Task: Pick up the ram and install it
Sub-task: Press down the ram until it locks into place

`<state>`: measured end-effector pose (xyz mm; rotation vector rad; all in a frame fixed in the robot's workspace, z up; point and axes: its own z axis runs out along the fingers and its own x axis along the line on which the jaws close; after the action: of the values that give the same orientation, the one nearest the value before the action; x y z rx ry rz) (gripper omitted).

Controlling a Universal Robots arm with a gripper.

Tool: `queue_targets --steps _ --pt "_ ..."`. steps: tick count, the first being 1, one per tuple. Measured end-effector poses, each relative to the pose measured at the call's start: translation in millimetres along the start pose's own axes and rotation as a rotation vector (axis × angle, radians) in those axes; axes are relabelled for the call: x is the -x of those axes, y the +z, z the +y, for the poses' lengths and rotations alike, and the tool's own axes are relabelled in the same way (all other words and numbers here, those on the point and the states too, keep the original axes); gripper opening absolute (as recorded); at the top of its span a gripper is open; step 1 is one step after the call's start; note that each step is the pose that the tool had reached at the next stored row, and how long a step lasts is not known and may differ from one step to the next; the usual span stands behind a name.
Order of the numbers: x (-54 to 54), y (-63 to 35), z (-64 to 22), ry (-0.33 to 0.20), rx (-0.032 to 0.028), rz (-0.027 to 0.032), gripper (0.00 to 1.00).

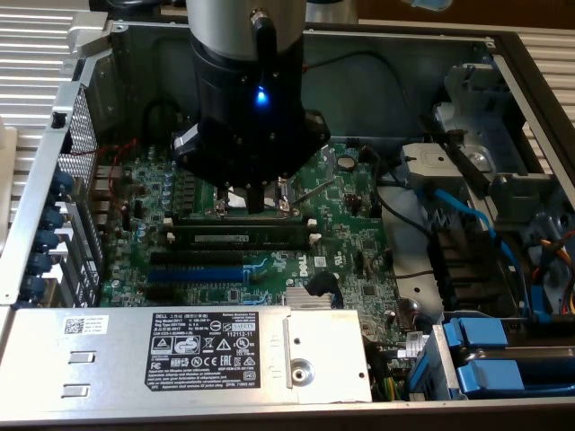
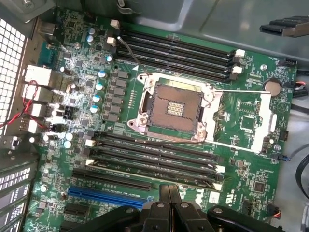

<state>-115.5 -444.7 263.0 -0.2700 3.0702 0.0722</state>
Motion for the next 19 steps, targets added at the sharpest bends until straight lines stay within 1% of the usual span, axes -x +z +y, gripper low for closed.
queue_targets --steps 5,10,14,19 --pt "0.0 0.0 0.0 0.03 0.0004 0.0007 0.11" --pt "0.0 0.0 0.0 0.064 0.0 -0.0007 0.11" --pt "0.0 0.0 -0.1 0.098 -0.0019 -0.0021 0.11" --pt "0.0 0.0 0.0 0.165 -0.0058 -0.0051 0.11"
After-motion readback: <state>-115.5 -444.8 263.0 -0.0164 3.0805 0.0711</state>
